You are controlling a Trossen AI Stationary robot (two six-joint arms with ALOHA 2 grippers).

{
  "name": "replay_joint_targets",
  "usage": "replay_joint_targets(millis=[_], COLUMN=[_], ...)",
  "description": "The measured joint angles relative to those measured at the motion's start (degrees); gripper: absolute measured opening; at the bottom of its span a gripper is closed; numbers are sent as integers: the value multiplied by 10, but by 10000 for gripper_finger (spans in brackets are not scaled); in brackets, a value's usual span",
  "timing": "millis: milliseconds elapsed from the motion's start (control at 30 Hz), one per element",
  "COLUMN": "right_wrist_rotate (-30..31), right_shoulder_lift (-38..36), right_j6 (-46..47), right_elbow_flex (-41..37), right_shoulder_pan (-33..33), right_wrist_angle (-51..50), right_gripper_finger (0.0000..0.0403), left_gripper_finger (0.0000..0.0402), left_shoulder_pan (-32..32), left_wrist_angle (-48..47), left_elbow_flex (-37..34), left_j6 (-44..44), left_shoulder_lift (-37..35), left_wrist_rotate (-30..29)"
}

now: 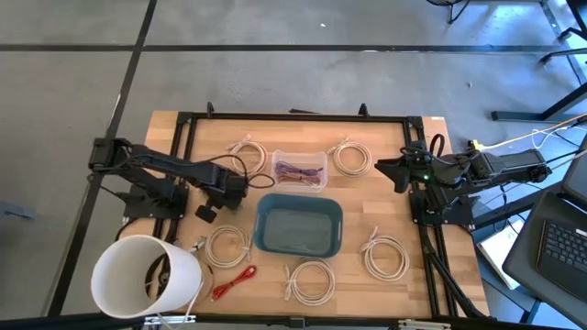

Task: Pick & Place USB Port
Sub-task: Put the green charger cable into the transparent bin

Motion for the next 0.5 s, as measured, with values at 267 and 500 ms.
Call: replay_joint_targets(millis=[267, 500], right_wrist_rotate=[1, 6], right_shoulder_lift=[0, 0], right_j6=[0, 2], right_elbow_flex=[0, 0], right_shoulder_pan=[0, 0], right_wrist_angle=[0, 1], right_gripper_finger=[147, 147], left_gripper_finger=[18, 18], left_shoulder_pan=[-10, 33], left_wrist_angle=[-98, -63], left_elbow_flex=[78, 194], left_j6=[-68, -73], left_shoulder_lift=[-103, -104], left_wrist_rotate=[-28, -28])
